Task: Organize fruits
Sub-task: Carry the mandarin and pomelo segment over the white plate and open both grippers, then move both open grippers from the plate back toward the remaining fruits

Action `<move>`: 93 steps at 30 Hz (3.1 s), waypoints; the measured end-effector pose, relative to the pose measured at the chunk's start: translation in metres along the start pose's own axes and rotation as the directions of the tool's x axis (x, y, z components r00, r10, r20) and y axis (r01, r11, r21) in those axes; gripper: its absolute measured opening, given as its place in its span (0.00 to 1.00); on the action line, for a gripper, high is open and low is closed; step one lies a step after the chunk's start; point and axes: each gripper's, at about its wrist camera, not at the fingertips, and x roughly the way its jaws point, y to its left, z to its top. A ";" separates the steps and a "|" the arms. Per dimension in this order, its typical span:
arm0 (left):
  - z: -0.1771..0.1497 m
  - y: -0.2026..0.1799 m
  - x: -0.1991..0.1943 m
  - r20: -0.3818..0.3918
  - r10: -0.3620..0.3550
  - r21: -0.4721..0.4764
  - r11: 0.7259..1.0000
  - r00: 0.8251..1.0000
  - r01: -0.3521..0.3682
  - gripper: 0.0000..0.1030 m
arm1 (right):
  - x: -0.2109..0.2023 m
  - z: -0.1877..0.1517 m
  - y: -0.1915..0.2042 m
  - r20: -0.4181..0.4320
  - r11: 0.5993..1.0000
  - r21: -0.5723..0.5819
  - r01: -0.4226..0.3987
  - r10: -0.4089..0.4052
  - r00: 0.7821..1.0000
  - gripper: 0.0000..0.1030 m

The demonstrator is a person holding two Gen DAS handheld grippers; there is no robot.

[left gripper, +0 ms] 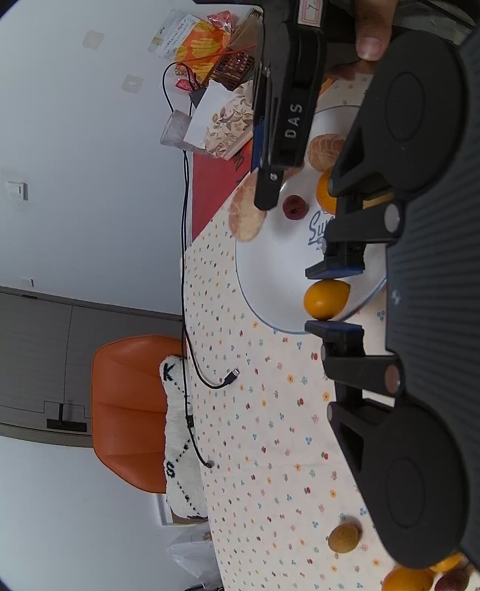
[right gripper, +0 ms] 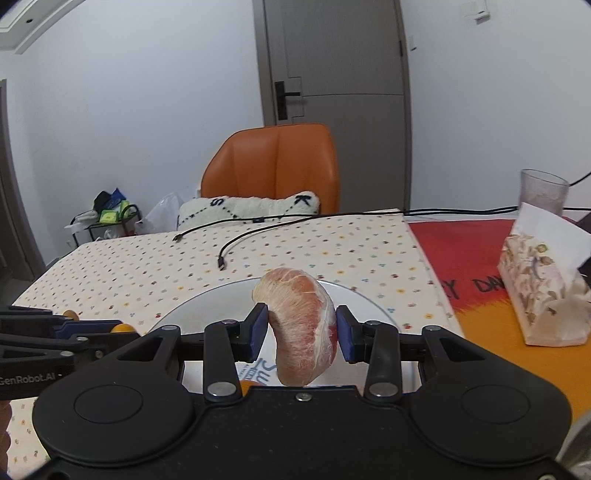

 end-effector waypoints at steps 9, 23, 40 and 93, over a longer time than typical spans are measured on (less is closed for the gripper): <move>-0.001 -0.006 0.010 -0.020 -0.004 0.002 1.000 1.000 0.004 0.23 | 0.011 -0.001 0.002 -0.015 0.999 0.023 -0.027 0.027 1.000 0.47; -0.003 0.000 -0.009 -0.019 0.032 -0.001 0.999 0.999 -0.032 0.41 | -0.017 -0.003 -0.013 0.017 0.996 0.094 0.001 -0.003 1.000 0.53; -0.012 0.033 -0.060 0.018 0.123 -0.063 0.991 0.992 -0.121 0.75 | -0.037 -0.017 0.016 0.008 0.992 0.117 -0.038 0.038 0.999 0.70; -0.062 0.112 -0.154 0.033 0.267 -0.196 0.947 0.963 -0.256 0.87 | -0.066 -0.032 0.107 0.004 0.992 0.053 -0.116 0.115 0.993 1.00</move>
